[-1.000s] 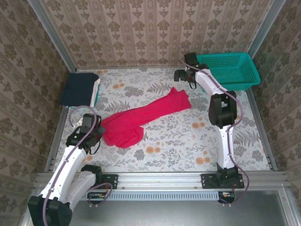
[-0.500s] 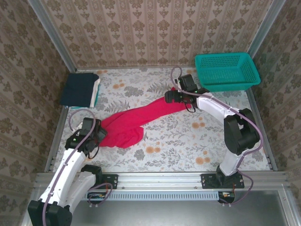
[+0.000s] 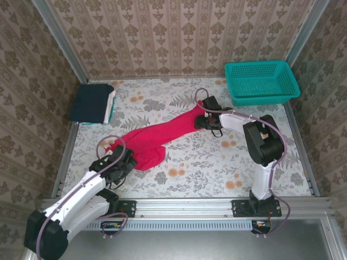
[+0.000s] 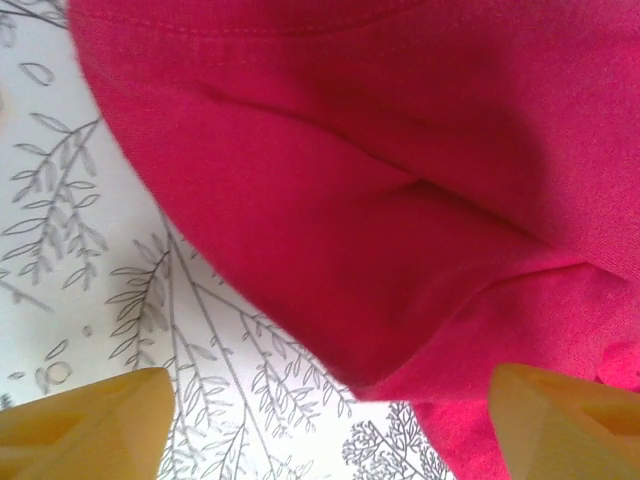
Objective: Fold and stack the t-shirts
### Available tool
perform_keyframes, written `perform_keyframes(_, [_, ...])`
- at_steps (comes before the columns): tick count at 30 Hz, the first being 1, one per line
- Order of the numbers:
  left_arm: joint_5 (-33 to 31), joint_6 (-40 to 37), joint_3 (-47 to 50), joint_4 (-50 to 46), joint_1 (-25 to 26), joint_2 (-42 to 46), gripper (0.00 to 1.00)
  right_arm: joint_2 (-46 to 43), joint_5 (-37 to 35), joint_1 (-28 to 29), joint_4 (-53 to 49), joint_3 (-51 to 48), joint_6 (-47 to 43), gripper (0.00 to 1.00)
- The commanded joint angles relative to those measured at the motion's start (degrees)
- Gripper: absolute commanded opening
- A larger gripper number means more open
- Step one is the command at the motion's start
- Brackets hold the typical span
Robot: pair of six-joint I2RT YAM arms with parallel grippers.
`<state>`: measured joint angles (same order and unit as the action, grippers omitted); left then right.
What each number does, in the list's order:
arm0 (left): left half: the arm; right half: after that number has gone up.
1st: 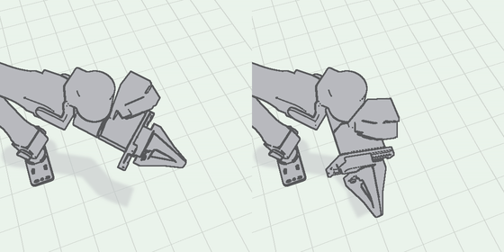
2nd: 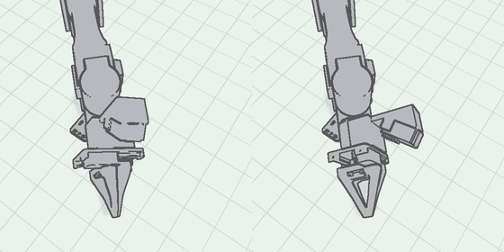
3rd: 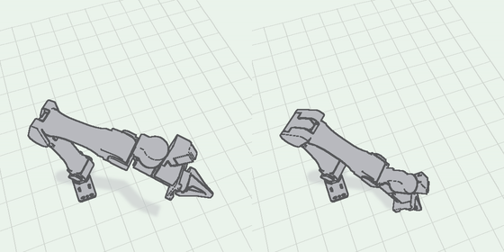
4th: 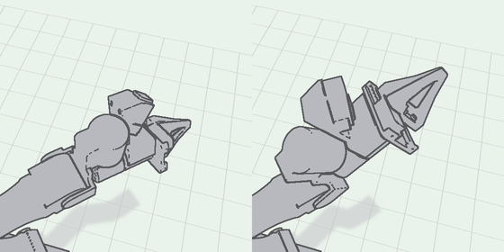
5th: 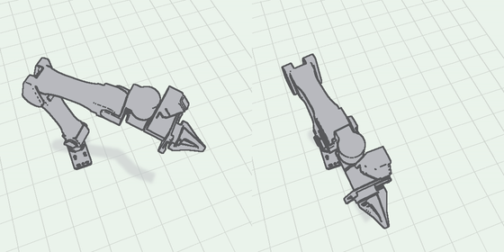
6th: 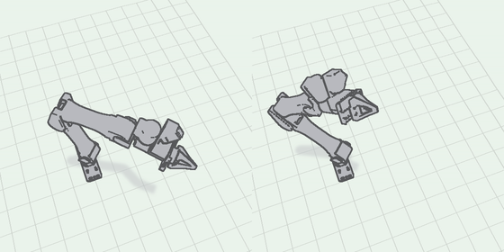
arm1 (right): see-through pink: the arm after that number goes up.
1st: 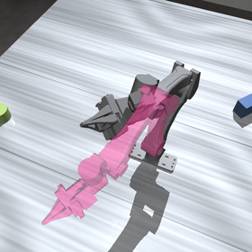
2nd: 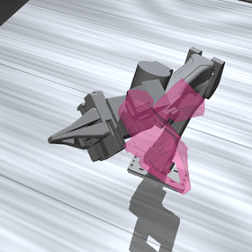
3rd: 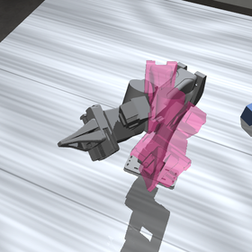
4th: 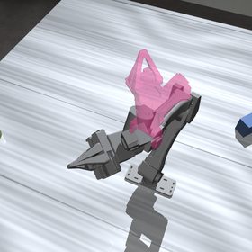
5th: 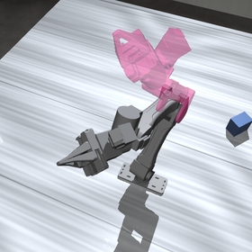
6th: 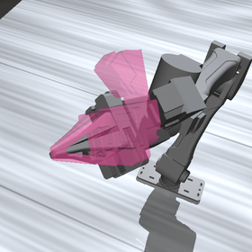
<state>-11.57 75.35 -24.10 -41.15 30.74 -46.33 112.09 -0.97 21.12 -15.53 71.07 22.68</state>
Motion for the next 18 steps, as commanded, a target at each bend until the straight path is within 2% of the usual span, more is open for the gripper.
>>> perform_keyframes(1, [-0.8, 1.9, 0.8, 6.0, 0.2, -1.7, 0.75, 2.2, -1.6, -0.5, -1.8, 3.1, 1.6, 0.66])
perform_keyframes(3, [-1.0, 2.1, 1.4, 7.9, 0.0, -2.8, 0.64, 3.0, -1.4, -0.6, -2.4, 3.8, 1.9, 0.53])
perform_keyframes(9, [-1.5, 1.1, 3.8, 11.5, -3.3, -4.5, 0.18, -2.5, -4.1, -1.1, 1.4, 0.5, 3.2, 0.01])
perform_keyframes(12, [-3.0, -1.7, 3.6, 10.7, -4.3, -3.4, 0.00, -8.8, -5.1, -1.6, 4.6, -2.7, 3.2, 0.00])
perform_keyframes(13, [-3.5, -2.7, 3.3, 10.0, -6.2, -2.8, 0.00, -11.0, -5.2, -1.8, 5.4, -3.8, 3.1, 0.00])
perform_keyframes(18, [-5.1, -7.0, 0.8, 6.3, -8.0, 1.2, 0.00, -18.9, -5.7, -2.9, 6.6, -6.9, 2.3, 0.00])
